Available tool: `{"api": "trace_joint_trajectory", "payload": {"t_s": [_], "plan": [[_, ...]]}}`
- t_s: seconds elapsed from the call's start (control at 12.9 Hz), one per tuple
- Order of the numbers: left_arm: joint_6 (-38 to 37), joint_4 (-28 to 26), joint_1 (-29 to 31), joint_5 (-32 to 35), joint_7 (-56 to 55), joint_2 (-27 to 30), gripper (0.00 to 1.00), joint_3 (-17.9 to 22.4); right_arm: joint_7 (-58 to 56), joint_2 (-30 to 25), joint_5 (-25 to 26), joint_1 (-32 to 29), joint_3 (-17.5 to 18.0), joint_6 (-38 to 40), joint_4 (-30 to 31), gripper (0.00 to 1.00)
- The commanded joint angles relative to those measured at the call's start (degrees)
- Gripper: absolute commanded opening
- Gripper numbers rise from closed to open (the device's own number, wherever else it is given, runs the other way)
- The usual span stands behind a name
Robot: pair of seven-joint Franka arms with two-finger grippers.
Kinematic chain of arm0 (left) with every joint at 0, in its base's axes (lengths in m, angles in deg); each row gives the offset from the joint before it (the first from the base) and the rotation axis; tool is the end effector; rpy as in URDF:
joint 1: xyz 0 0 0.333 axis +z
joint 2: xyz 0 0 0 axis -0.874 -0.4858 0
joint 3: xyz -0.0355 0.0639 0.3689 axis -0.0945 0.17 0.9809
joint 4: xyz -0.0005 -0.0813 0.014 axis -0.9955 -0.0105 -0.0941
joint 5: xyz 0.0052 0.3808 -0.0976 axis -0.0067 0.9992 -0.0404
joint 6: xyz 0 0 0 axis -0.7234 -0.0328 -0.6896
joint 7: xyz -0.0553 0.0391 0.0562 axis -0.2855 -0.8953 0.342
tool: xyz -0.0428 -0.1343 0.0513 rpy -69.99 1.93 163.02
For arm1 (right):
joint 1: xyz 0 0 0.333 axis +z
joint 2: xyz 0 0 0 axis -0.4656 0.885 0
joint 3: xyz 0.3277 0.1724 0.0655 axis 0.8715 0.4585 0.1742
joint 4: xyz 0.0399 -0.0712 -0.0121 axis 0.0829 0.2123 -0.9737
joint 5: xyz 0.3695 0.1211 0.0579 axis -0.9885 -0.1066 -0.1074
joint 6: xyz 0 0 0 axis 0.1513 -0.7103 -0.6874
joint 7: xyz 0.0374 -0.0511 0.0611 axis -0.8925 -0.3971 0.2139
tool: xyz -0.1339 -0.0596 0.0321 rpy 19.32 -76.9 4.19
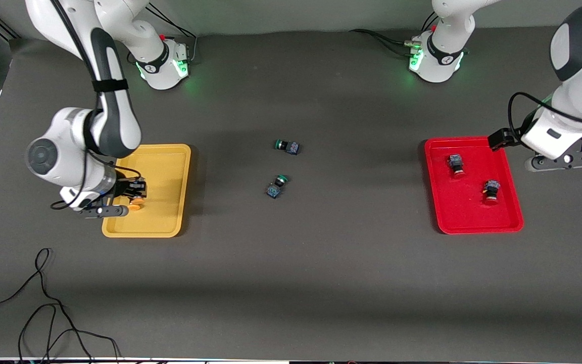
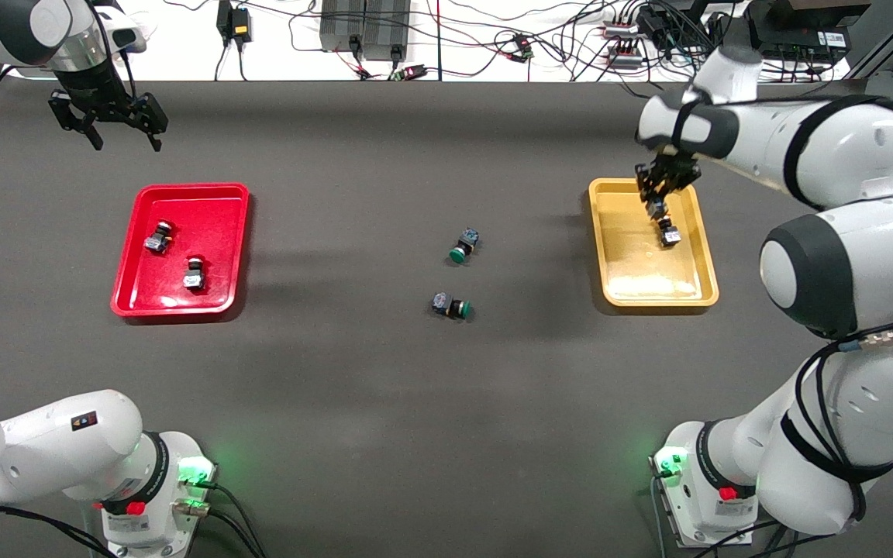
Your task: Place red and yellow buttons in trays
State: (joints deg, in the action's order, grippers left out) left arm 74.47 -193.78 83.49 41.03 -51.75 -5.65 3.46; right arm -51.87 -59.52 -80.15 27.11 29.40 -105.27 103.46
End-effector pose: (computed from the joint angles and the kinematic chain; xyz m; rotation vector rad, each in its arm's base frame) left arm 0.5103 -0.0266 0.5272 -3.0365 -0.0960 0.1694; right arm 0.5516 0.0542 0.2887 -3.1338 0.0047 0.1322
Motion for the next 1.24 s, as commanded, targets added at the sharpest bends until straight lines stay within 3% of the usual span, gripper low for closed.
{"api": "trace_joint_trajectory", "payload": {"t_s": [0.0, 0.23, 0.31, 0.39, 0.46, 0.54, 0.93, 1.16], "plan": [[-1.36, 3.61, -1.11, -1.38, 0.93, -0.20, 1.00, 0.42, -4.16, 4.40, -5.96, 0.86, 1.39, -2.78, 0.95, 0.12], [-2.69, 4.51, -3.55, -1.38, 0.93, 1.63, 1.00, 1.64, -8.74, 9.07, -14.05, 1.21, 2.53, -2.78, 0.68, 0.12], [-2.95, 4.94, -10.97, -0.95, 0.84, 1.73, 1.00, 8.17, -8.92, 9.78, -14.33, 1.21, 2.79, -2.78, 0.42, 0.13], [-2.86, 5.47, -19.92, -0.59, 0.67, 1.29, 1.00, 17.55, -8.49, 9.87, -14.51, 1.04, 2.80, -2.69, 0.33, 0.38], [-2.69, 6.17, -23.40, -0.50, 0.84, 0.77, 1.00, 21.47, -8.14, 9.87, -14.51, 0.86, 2.80, -2.60, 0.07, 0.93], [-2.95, 7.83, -23.53, -0.50, 0.75, -0.19, 1.00, 21.42, -7.96, 9.70, -14.51, 0.86, 2.80, -2.08, -0.37, 1.00], [-4.36, 10.66, -23.98, 0.64, -0.48, -1.52, 1.00, 21.69, -6.38, 7.15, -13.90, 1.39, 0.70, 3.62, -4.75, 1.00], [-4.45, 11.27, -15.82, 2.12, -0.39, -1.96, 1.00, 13.80, -5.07, 7.06, -10.67, 1.48, -3.43, 12.22, -11.15, 1.00]]}}
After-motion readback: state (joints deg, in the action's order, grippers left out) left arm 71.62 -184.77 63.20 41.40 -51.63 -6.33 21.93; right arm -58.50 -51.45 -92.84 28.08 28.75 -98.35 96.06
